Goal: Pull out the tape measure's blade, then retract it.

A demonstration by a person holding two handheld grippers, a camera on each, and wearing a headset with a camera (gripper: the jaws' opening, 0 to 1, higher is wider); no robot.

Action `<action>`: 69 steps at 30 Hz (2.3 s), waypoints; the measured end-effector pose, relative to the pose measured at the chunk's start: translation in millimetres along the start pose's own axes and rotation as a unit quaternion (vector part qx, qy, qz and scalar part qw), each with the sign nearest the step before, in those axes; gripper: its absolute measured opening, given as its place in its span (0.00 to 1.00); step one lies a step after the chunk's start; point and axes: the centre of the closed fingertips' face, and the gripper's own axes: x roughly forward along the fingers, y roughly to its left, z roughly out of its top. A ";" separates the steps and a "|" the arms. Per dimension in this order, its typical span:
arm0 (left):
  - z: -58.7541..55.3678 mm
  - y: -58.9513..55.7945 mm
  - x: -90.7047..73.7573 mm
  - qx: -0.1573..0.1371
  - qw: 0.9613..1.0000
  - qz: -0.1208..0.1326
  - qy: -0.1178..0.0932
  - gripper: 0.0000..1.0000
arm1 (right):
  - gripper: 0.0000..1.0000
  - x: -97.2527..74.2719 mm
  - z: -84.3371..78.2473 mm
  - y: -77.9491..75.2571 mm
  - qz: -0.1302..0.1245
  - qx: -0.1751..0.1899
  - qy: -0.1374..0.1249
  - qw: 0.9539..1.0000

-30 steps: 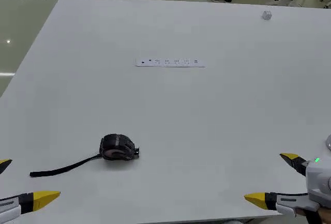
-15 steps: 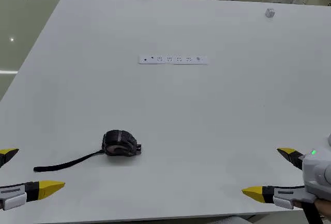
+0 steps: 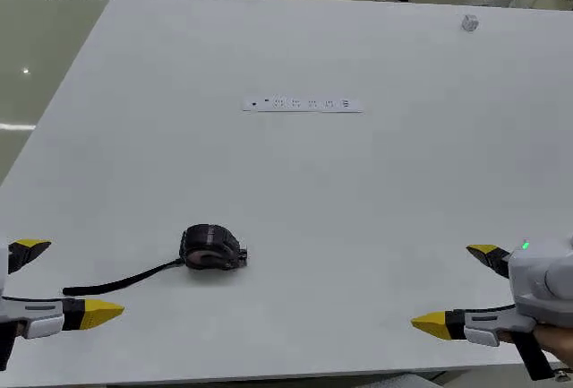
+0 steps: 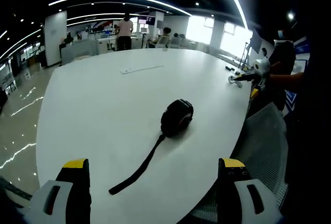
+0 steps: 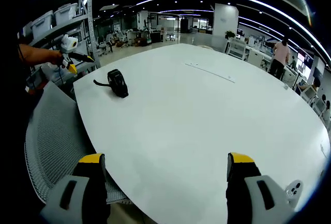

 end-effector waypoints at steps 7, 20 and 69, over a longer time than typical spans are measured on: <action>17.4 -10.7 4.6 0.039 0.999 -0.034 -0.001 1.00 | 1.00 8.1 7.3 5.2 0.015 -0.009 0.003 1.000; 51.9 -18.9 21.6 0.091 0.993 -0.074 0.006 1.00 | 1.00 24.6 28.0 16.3 0.042 -0.035 -0.003 0.999; 101.4 -43.7 75.1 0.276 0.938 -0.176 0.114 1.00 | 1.00 99.5 124.8 71.0 0.175 -0.153 -0.004 0.973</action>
